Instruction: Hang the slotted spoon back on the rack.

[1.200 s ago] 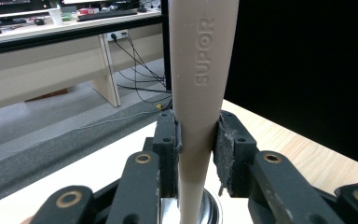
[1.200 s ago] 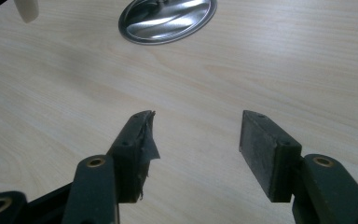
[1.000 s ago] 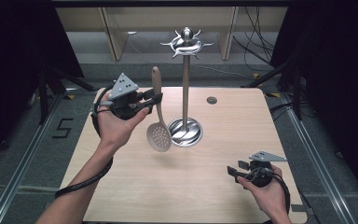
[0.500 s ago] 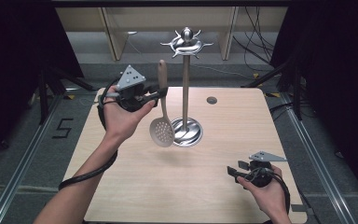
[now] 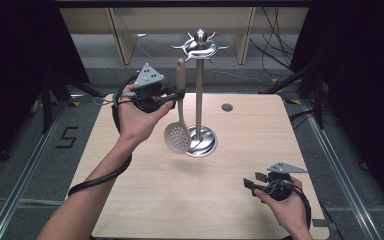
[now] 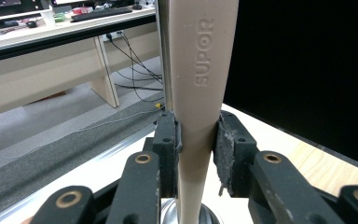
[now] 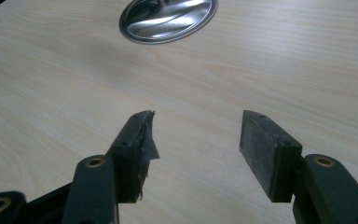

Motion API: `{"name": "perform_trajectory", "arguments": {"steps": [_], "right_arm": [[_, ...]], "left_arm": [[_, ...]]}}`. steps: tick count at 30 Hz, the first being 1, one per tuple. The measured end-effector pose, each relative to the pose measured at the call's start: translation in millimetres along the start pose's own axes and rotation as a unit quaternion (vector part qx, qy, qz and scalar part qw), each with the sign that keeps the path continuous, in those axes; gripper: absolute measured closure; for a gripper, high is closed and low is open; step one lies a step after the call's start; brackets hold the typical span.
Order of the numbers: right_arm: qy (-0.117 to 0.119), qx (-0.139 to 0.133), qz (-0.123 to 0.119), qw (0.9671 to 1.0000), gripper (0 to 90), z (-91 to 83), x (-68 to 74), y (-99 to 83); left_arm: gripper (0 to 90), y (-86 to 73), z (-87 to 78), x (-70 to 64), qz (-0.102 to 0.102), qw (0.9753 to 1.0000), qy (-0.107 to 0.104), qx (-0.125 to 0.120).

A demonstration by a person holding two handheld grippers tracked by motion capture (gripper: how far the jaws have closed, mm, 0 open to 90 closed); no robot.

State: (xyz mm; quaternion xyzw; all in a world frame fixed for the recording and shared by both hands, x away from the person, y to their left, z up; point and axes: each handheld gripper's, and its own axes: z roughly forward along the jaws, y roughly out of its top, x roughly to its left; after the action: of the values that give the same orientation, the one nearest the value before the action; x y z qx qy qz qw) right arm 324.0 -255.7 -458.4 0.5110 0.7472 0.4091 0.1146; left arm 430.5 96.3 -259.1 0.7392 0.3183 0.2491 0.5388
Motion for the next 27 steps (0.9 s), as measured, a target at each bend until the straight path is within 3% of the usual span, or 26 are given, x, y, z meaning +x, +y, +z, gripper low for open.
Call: {"name": "perform_trajectory", "arguments": {"steps": [27], "right_arm": [[-0.003,0.005,0.001,1.0,44.5,-0.7,0.5,0.1]], "left_arm": [[70.7,0.8,20.9,5.9,-0.017,0.9996,-0.001,0.021]]}}
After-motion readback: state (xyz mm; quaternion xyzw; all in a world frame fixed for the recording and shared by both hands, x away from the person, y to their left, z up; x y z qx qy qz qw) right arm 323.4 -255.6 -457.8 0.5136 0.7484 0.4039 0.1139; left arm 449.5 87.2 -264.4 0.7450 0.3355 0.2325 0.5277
